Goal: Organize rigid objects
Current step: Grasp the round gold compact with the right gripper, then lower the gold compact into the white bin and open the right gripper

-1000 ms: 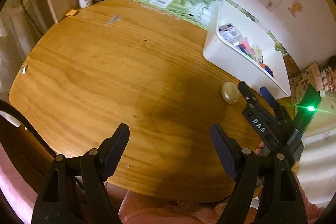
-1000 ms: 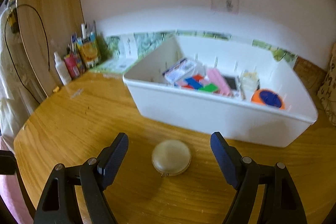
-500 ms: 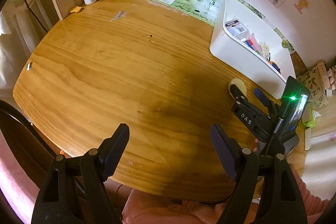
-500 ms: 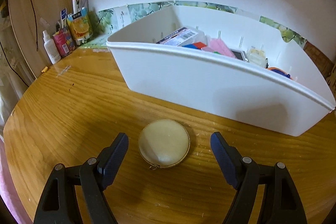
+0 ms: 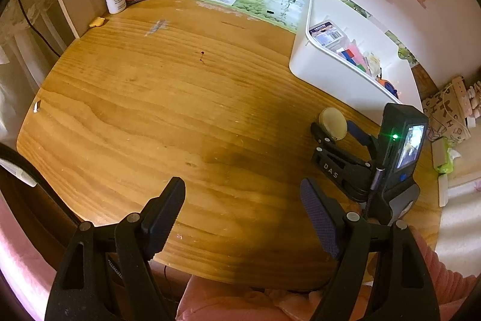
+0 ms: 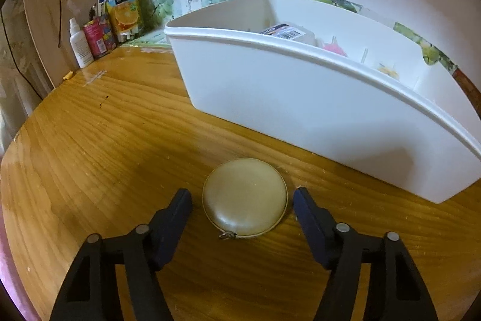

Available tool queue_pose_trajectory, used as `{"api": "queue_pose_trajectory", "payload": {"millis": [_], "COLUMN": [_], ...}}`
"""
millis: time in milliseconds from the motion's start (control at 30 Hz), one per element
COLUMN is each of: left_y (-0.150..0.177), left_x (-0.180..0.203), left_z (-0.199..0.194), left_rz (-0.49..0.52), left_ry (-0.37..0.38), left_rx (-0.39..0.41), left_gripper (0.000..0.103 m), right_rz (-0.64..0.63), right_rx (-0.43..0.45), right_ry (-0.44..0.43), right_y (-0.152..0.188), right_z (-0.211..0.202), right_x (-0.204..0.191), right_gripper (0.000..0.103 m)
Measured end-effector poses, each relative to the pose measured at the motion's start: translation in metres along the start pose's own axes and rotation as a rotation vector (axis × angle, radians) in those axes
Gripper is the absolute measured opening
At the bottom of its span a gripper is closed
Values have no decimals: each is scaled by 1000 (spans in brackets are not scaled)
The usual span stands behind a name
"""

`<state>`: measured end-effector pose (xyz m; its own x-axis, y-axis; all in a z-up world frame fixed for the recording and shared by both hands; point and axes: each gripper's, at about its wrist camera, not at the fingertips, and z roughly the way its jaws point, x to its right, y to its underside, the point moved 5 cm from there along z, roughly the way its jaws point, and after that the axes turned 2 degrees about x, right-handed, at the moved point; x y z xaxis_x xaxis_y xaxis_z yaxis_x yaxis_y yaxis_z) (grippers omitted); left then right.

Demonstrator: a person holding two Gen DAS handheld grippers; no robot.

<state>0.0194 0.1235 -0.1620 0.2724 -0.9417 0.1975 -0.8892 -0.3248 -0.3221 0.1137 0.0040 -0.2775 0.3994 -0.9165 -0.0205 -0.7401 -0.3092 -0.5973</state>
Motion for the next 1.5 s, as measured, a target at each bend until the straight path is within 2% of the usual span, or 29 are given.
{"api": "queue_pose_trajectory", "payload": {"millis": [100,267,533,733,967,1067,1233,1500], "left_y": [-1,-8,-23,-36,-50,-58,-66,-73], "left_x": [1,5,25,30,29,26,20,26], "left_z": [-1,-5,-7,-2,12,18,19,13], "left_rz": [3,18,106,135,162,138,83,91], "left_ry": [8,26,65,105,150,179,206,213], "left_rx": [-6,4,16,15,-12,-38,-35,-18], "left_gripper": [82,82,82,82,82,82,82,82], "right_rz": [-13,-37,-61,-72,-116,-120,-113,-59], "right_rx": [0,-29,-68,-22,63,91,137,212], "right_ry": [-15,-36,-76,-98,-60,-32,16,85], "right_y": [-2,-5,-4,-14,-38,-52,-75,-110], "right_z": [0,0,-10,-34,-66,-78,-95,-109], "right_x": [-5,-10,-18,-27,-27,-19,-3,31], "right_gripper": [56,56,55,56,56,56,56,55]}}
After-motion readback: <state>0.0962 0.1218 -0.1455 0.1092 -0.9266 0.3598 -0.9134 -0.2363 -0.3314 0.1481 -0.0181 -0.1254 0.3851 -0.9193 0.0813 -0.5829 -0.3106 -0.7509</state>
